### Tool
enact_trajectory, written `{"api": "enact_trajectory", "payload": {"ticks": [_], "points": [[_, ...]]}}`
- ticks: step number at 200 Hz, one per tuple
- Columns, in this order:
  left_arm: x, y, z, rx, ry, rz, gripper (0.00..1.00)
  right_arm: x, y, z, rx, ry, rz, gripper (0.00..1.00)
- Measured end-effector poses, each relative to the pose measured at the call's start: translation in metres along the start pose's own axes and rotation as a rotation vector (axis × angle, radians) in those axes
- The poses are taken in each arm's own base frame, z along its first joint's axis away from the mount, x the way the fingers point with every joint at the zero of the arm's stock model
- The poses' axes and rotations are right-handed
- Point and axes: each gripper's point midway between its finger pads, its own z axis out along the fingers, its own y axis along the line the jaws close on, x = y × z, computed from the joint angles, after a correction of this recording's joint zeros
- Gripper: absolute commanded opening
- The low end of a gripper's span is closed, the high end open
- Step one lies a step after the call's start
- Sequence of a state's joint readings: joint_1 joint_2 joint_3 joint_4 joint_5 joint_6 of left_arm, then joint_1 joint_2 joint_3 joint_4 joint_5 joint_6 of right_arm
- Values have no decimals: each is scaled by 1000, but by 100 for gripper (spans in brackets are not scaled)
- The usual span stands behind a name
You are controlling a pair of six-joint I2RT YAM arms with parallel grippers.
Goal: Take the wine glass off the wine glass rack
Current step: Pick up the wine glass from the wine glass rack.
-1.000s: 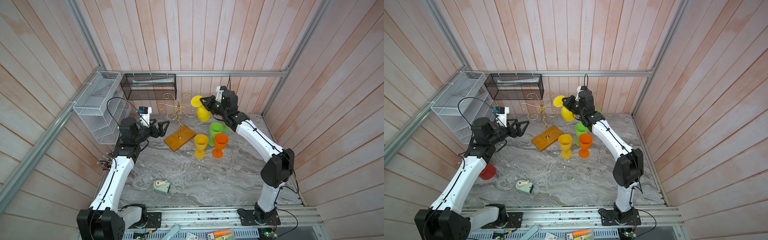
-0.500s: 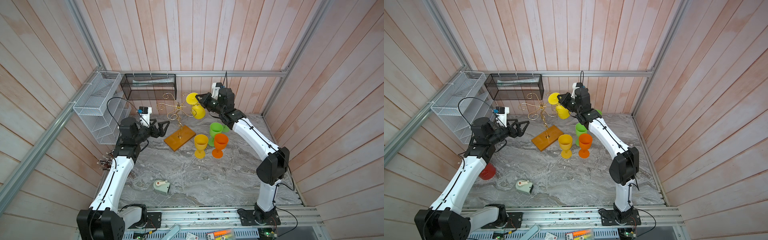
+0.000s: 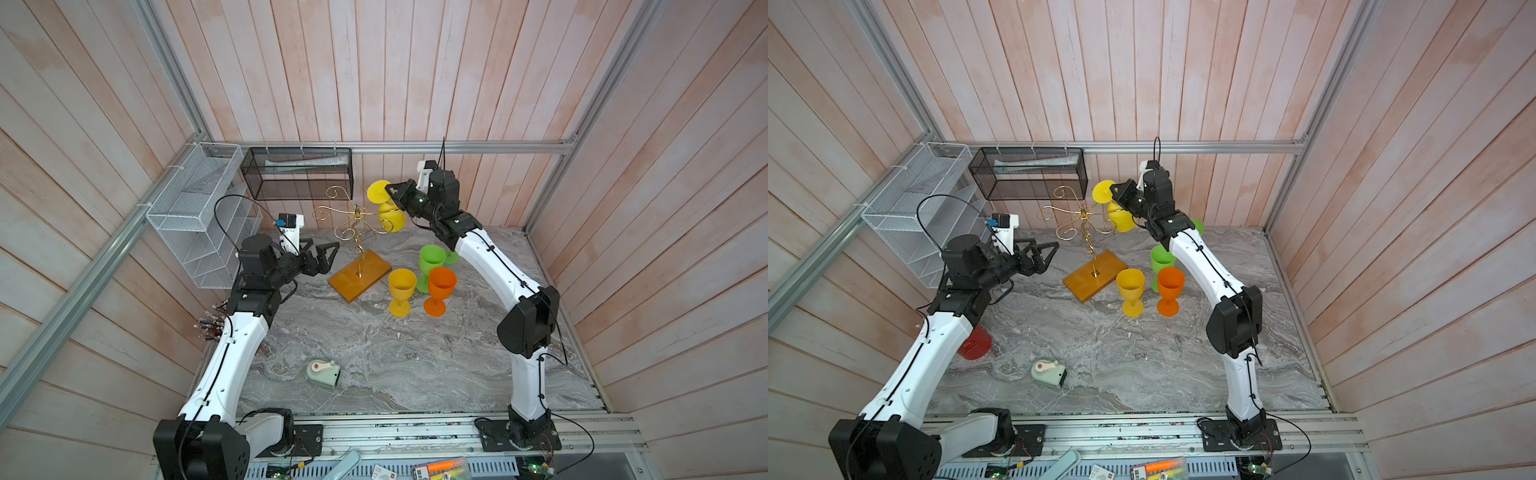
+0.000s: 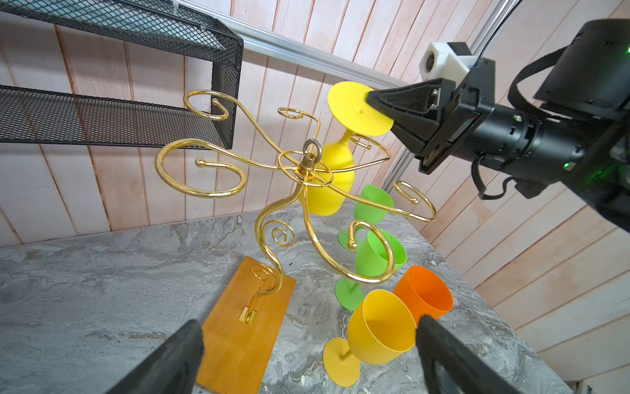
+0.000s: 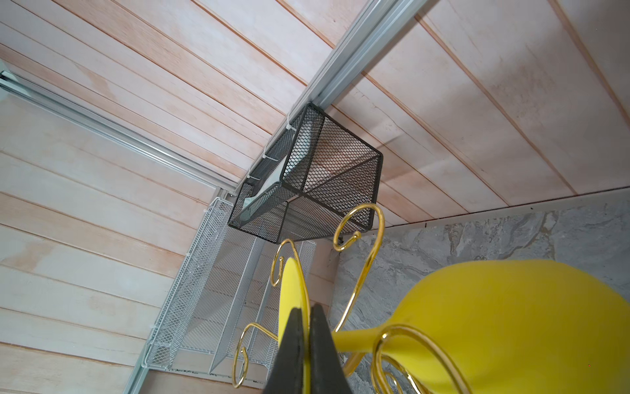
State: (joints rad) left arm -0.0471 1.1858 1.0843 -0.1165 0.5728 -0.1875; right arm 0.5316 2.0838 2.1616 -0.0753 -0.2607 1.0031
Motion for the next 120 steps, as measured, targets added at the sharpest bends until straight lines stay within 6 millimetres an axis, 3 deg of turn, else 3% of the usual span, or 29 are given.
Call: {"api": "enact_trajectory", "payload": {"ticks": [78, 120], "points": [[1, -1, 0, 1, 3, -1, 99, -46, -25, -8, 25, -92, -2, 0], [1, -1, 0, -4, 4, -1, 99, -64, -58, -26, 81, -139, 6, 0]]}}
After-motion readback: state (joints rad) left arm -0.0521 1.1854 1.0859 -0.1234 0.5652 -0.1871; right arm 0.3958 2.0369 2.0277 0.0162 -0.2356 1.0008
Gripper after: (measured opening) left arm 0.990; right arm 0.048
